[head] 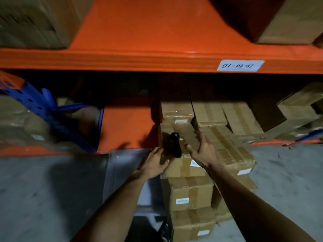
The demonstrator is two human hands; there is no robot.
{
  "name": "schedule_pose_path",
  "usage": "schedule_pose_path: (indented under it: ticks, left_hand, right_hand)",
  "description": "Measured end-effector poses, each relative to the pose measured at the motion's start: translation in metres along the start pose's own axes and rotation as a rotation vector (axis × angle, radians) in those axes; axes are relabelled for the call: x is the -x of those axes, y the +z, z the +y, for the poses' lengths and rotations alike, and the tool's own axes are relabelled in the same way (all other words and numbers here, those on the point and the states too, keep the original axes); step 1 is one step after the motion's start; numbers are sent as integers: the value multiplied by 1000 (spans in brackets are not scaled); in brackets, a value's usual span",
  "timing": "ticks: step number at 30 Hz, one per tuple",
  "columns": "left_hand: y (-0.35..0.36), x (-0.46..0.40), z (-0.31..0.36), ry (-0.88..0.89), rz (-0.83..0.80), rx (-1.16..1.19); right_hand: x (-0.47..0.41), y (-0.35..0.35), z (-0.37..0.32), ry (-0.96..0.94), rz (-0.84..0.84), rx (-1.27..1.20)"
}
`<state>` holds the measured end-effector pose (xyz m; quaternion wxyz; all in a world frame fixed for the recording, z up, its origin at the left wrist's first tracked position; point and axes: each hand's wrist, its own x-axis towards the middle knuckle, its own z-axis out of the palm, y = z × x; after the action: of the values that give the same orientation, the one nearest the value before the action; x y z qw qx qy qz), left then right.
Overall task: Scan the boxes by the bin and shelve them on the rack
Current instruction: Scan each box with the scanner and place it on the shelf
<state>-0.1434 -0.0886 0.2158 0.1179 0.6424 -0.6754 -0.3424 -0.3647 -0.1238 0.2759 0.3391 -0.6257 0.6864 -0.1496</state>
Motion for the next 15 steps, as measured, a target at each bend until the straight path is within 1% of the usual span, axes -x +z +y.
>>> schedule_pose_path:
  ticks: [2,5,8,9,11,12,13,15]
  left_hand:
    - [36,-23,-8,-27,-15,15]
    - [86,-59,-30,-68,-37,18]
    - [123,-86,-57,-109,17,43]
    - [134,-92,-66,-101,34,54]
    - [152,-99,-85,-48,-11,45]
    - [159,-99,-92,-36,-56,93]
    - [163,-96,-96,-66,-56,224]
    - [169,-90,-99,-72,8,319]
  right_hand:
    - [-24,25,24,12,-24,-4]
    - [-63,66,54,83,-36,-52]
    - [-102,105,76,141,-51,-93]
    - [-113,115,80,156,-47,-80]
    - [-131,133,84,189,-46,-55]
    - [-138,140,86,215,-51,-43]
    - [-143,146,87,237,-59,-22]
    - [-148,153,90,264,-79,19]
